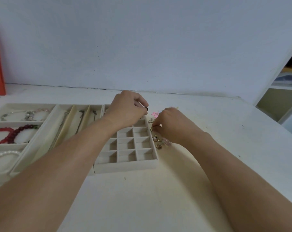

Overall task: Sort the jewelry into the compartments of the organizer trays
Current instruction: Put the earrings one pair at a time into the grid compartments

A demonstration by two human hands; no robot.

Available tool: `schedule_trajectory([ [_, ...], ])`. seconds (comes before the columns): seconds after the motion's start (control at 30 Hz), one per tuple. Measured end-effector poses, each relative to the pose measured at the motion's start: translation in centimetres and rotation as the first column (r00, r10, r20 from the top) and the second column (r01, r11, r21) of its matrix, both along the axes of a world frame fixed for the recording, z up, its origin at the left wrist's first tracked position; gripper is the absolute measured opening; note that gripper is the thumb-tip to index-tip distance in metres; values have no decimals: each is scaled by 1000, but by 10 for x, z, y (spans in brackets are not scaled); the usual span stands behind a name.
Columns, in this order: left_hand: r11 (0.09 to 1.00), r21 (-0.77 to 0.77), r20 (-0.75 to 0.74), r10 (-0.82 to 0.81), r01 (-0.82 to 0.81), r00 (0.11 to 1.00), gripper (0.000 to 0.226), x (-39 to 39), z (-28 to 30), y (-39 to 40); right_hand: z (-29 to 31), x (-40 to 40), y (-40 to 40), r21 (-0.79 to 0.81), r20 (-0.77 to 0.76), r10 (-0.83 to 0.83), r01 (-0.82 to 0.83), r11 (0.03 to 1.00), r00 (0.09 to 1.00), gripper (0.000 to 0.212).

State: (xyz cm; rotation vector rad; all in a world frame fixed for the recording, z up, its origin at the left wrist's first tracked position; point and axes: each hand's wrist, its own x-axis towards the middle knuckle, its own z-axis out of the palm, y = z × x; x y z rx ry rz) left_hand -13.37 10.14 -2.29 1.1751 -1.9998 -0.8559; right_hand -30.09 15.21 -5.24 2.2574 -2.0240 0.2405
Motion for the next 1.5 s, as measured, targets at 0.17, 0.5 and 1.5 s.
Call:
schedule_trajectory([
  [0.17,1000,-11,-5,4,-5,1000,13,1,2,-1,2,2,-2,19,133,-92,90,996,987,19],
  [0.5,1000,3,-36,4,-4,999,17,0,1,-2,0,-9,-1,23,267,-133,131,991,955,23],
  [1.5,997,45,57,-62,60,996,8,2,0,-6,15,-21,14,144,804,-192,129,981,562,10],
])
